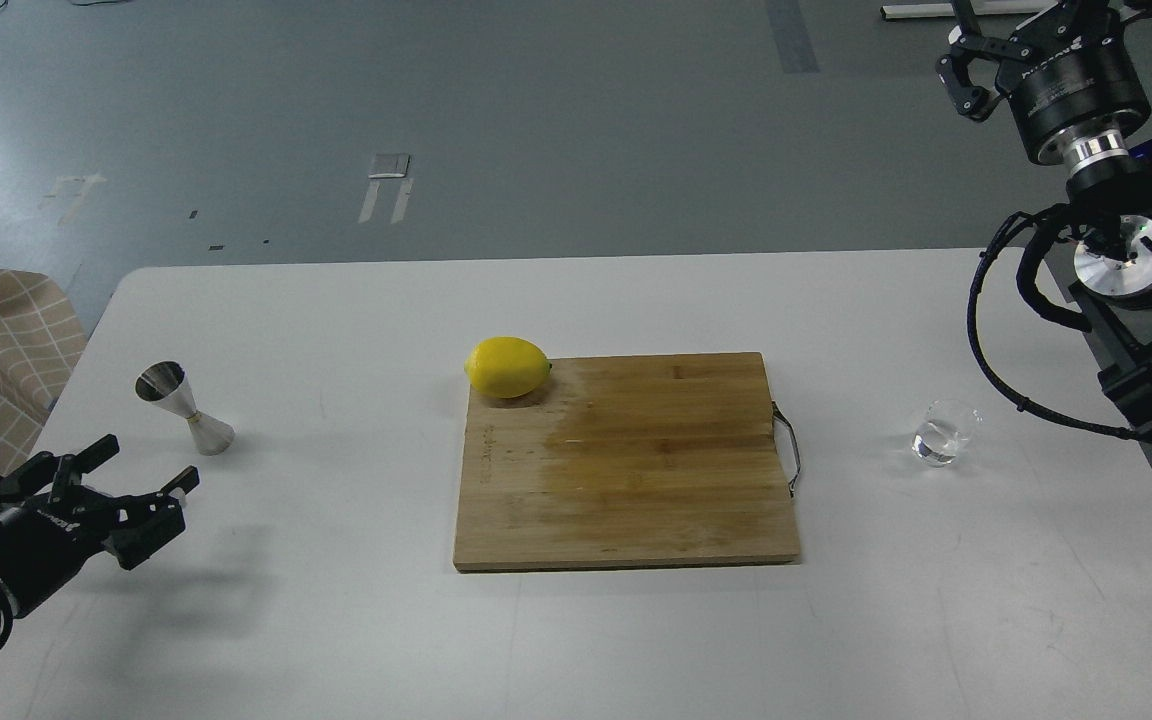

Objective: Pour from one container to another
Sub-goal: 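Open the left gripper and move it beside the metal jigger, then close the left gripper around the metal jigger, then lift the jigger with the left gripper and carry it onto the cutting board, then lower the jigger upright onto the cutting board with the left gripper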

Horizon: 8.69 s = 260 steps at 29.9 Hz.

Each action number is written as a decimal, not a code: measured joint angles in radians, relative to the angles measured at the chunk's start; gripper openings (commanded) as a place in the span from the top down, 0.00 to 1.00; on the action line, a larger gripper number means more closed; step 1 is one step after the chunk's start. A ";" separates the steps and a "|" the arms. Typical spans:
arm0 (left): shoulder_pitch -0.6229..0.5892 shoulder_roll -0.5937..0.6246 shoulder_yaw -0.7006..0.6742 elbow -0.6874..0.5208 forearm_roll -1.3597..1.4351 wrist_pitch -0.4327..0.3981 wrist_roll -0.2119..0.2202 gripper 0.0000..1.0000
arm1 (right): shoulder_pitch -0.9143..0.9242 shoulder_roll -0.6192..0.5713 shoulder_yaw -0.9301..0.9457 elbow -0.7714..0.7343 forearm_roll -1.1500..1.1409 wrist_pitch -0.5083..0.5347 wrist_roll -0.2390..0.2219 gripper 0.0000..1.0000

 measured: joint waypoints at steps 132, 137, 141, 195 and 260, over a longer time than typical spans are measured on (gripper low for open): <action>-0.667 -0.254 0.237 -0.615 -0.026 -0.834 0.000 1.00 | 0.124 0.005 0.011 -0.005 0.003 -0.229 -0.104 0.00; -0.745 -0.341 0.313 -0.559 0.009 -0.837 0.000 1.00 | 0.124 0.005 0.011 -0.005 0.002 -0.228 -0.104 0.00; -0.779 -0.433 0.337 -0.482 0.061 -0.837 0.000 1.00 | 0.123 0.005 0.011 -0.004 0.002 -0.228 -0.103 0.00; -0.757 -0.599 0.584 0.012 0.072 -0.448 0.000 1.00 | 0.115 0.007 0.009 0.003 0.001 -0.229 -0.100 0.00; -0.708 -0.592 0.574 0.101 0.072 -0.385 0.000 0.70 | 0.111 0.006 0.011 0.003 0.001 -0.226 -0.095 0.00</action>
